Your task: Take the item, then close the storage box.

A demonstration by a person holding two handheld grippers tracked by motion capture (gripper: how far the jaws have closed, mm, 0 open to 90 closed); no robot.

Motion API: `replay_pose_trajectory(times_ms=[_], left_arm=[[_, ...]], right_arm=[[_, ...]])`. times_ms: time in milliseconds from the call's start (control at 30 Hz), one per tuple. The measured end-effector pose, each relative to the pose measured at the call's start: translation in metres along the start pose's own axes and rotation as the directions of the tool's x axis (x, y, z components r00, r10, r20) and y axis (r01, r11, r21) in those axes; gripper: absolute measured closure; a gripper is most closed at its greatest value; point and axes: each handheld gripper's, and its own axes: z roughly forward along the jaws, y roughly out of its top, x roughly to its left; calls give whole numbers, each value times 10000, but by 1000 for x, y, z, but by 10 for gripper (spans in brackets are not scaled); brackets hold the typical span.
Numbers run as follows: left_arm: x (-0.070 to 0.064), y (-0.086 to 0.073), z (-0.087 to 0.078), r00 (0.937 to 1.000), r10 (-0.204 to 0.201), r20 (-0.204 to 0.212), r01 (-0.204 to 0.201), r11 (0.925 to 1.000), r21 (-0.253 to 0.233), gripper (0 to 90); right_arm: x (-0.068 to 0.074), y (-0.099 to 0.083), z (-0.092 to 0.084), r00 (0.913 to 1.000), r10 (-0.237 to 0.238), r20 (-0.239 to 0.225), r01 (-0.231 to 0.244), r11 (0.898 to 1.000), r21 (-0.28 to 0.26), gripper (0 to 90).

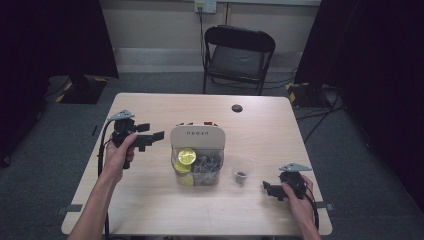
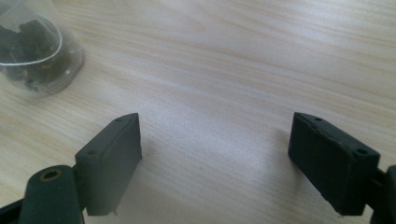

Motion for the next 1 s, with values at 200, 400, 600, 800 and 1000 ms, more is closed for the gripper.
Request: replay_pose_trajectory(times_ms=[200, 400, 600, 800, 1000], left_arm=[[-7, 4, 2, 9993, 220, -315, -221, 9998, -36, 163], [-8, 6, 5, 9999, 54, -99, -56, 9997, -219, 163], [-14, 7, 9, 9999, 101, -9, -101, 9998, -147, 180], [-14, 7, 7, 9993, 21, 370, -17, 9999, -113, 199], [-13, 6, 5, 9967, 70, 811, -64, 10000, -75, 214]], right_arm=[[1, -7, 2, 9999, -87, 141, 95, 9982, -597, 140], [1, -9, 3, 9998, -44, 192, 59, 9970, -771, 136], [1, -9, 3, 9998, -40, 199, 55, 9970, -777, 136], [2, -9, 3, 9998, -25, 207, 41, 9970, -772, 136], [1, -9, 3, 9998, -36, 197, 52, 9970, -777, 135]])
